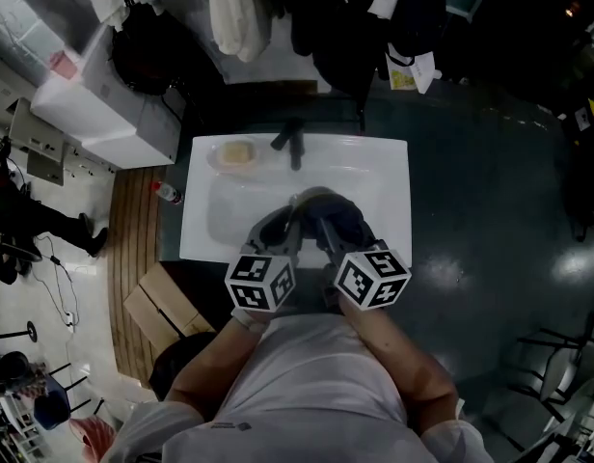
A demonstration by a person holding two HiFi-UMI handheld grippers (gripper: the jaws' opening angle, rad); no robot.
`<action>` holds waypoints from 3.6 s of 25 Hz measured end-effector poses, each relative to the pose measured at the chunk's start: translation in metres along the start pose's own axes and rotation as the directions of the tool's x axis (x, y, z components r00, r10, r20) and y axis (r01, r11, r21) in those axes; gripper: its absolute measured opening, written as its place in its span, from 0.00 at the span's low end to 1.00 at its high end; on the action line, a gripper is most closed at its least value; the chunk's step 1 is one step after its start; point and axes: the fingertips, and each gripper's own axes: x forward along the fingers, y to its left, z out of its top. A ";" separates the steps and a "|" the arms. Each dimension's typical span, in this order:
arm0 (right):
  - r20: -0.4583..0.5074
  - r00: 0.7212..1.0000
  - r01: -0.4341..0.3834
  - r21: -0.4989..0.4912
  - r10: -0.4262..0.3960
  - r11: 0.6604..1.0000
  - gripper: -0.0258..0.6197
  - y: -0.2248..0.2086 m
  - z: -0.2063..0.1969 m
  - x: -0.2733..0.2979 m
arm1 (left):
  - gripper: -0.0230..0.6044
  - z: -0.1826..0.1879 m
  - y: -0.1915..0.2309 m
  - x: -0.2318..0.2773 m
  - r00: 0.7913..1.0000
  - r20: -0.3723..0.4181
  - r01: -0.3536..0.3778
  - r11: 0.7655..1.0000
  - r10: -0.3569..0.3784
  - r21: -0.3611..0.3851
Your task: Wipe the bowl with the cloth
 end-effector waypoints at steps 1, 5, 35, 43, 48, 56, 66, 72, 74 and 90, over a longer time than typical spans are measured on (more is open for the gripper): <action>-0.007 1.000 0.019 -0.006 -0.019 1.000 0.14 -0.003 -0.001 0.000 | 0.12 0.000 -0.004 0.000 1.000 -0.001 0.002 1.000 -0.002 0.021; -0.026 0.996 0.088 -0.062 -0.090 0.994 0.14 -0.013 -0.008 0.000 | 0.13 -0.003 -0.020 0.000 1.000 -0.012 0.007 0.995 -0.006 0.096; -0.356 0.901 -0.412 -0.882 -0.250 -0.230 0.13 0.004 -0.069 -0.007 | 0.14 -0.007 -0.020 -0.010 0.996 -0.073 0.063 0.996 -0.059 0.065; -0.438 0.872 -0.489 -0.748 -0.220 -0.448 0.13 0.014 -0.091 -0.017 | 0.14 -0.014 -0.019 -0.013 0.991 -0.110 0.078 0.995 -0.071 0.066; -0.395 0.890 -0.456 -0.785 -0.228 -0.420 0.13 0.016 -0.087 -0.011 | 0.14 -0.009 -0.016 -0.013 0.994 -0.097 0.059 0.995 -0.051 0.083; -0.368 0.892 -0.395 -0.917 -0.261 -0.056 0.13 0.015 -0.076 0.002 | 0.16 -0.001 -0.020 -0.017 0.997 -0.069 0.048 0.990 -0.039 0.133; -0.292 0.948 -0.138 -0.742 -0.130 0.656 0.13 0.013 -0.047 0.003 | 0.16 0.002 -0.026 -0.021 0.997 -0.039 0.072 0.988 -0.067 0.136; -0.157 0.985 0.001 -0.412 -0.072 0.911 0.13 0.005 -0.023 -0.003 | 0.16 0.001 -0.030 -0.023 0.996 -0.044 0.078 0.983 -0.071 0.164; -0.111 0.993 0.011 -0.246 -0.040 0.969 0.13 0.004 -0.016 -0.005 | 0.16 0.001 -0.031 -0.024 0.997 -0.034 0.071 0.983 -0.066 0.170; 0.314 0.947 -0.314 0.858 0.068 0.406 0.13 -0.011 -0.020 -0.014 | 0.15 0.005 -0.020 -0.027 0.999 -0.001 0.034 0.975 -0.034 0.222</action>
